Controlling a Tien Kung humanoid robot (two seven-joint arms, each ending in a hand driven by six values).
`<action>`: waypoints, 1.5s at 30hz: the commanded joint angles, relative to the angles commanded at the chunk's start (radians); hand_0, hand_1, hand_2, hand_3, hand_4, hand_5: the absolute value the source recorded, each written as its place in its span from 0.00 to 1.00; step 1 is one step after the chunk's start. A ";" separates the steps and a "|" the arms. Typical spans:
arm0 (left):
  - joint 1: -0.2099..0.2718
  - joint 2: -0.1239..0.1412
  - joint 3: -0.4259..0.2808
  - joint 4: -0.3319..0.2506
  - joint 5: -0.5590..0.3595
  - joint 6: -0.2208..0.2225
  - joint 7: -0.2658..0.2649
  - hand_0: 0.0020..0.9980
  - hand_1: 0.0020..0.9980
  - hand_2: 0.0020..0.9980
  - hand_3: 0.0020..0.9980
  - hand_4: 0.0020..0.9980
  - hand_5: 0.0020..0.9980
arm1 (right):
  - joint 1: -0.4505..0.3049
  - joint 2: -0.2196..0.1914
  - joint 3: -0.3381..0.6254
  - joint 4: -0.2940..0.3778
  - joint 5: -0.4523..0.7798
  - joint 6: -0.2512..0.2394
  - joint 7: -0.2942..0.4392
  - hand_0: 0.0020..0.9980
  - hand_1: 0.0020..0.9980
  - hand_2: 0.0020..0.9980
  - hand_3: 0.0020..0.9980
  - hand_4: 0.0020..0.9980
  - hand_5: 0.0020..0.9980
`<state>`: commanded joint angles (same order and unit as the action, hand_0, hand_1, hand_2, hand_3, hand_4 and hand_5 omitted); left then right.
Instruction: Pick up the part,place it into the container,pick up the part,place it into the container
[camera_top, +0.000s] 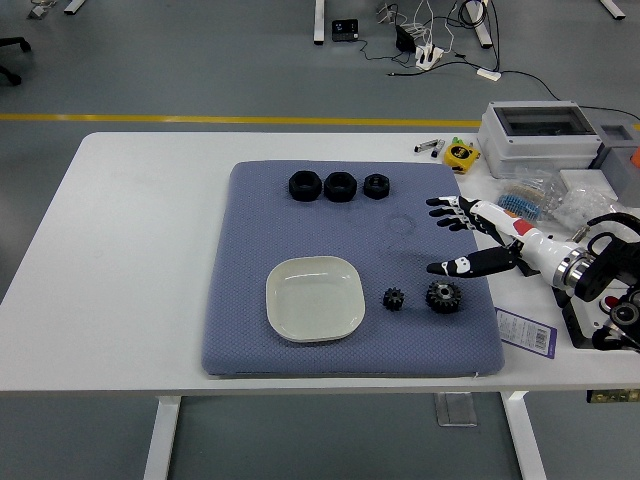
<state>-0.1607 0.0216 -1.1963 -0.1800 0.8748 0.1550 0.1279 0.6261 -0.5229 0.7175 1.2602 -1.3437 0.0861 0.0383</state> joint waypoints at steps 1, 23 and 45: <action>0.000 0.000 0.000 0.000 0.000 0.000 0.000 0.71 0.62 0.64 0.56 0.62 0.68 | 0.004 -0.001 -0.010 0.000 -0.026 0.001 -0.002 0.81 0.81 0.85 0.91 1.00 0.04; -0.001 0.001 -0.001 0.000 0.000 0.001 0.002 0.71 0.62 0.64 0.56 0.62 0.68 | 0.097 0.040 -0.169 -0.088 -0.364 -0.011 -0.025 0.75 0.73 0.78 0.83 0.97 0.03; 0.002 0.000 0.000 0.000 -0.001 0.001 0.003 0.71 0.62 0.64 0.56 0.62 0.68 | 0.116 0.061 -0.247 -0.177 -0.366 -0.053 0.012 0.67 0.67 0.72 0.67 0.83 0.09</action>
<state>-0.1591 0.0212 -1.1960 -0.1800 0.8742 0.1557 0.1312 0.7424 -0.4618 0.4709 1.0830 -1.7097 0.0330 0.0504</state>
